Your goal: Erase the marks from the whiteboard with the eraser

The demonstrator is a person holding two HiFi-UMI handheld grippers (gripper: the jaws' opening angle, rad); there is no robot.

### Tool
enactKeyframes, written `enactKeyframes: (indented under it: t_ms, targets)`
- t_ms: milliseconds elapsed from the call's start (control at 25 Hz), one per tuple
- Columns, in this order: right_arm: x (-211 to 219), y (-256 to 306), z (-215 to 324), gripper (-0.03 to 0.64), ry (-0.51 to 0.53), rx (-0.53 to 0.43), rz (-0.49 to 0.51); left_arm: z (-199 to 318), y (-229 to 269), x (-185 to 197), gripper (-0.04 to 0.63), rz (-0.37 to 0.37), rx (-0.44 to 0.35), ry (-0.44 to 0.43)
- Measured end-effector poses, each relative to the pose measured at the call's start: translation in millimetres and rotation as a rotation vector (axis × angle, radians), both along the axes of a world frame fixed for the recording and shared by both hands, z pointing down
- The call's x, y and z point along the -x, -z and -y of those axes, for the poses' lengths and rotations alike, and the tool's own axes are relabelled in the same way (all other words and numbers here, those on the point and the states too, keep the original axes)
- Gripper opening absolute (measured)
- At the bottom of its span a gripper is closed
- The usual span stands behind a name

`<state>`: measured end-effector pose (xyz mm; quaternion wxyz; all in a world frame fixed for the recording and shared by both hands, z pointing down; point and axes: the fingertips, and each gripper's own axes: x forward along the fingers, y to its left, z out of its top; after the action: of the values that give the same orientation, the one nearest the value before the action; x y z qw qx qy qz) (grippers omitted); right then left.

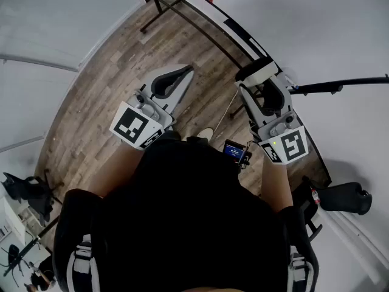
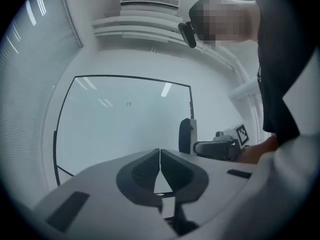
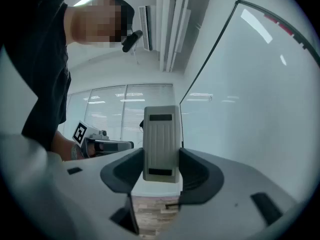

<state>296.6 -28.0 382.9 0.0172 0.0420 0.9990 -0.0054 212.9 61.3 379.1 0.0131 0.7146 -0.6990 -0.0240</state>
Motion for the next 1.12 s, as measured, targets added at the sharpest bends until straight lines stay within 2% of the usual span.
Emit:
enactKeyframes:
  t_ms: [200, 360, 440, 640, 960, 1120]
  targets:
    - [12, -1, -25, 0.221, 0.015, 0.0, -0.019, -26, 0, 6, 0.009, 0.011, 0.013, 0.021]
    - [23, -4, -37, 0.221, 0.019, 0.002, -0.021, -41, -3, 10, 0.009, 0.055, 0.036, 0.041]
    - [26, -6, -42, 0.221, 0.02, -0.009, -0.027, -47, -4, 10, 0.009, 0.048, 0.05, 0.036]
    - [28, 0, -48, 0.222, 0.017, -0.037, -0.026, -49, -1, 17, 0.009, 0.0, 0.016, 0.035]
    - [17, 11, -37, 0.222, 0.045, 0.006, 0.041, -39, 13, 10, 0.009, 0.003, 0.009, 0.049]
    - [18, 7, -33, 0.222, 0.081, 0.009, 0.038, -35, 13, 12, 0.009, 0.019, 0.023, 0.082]
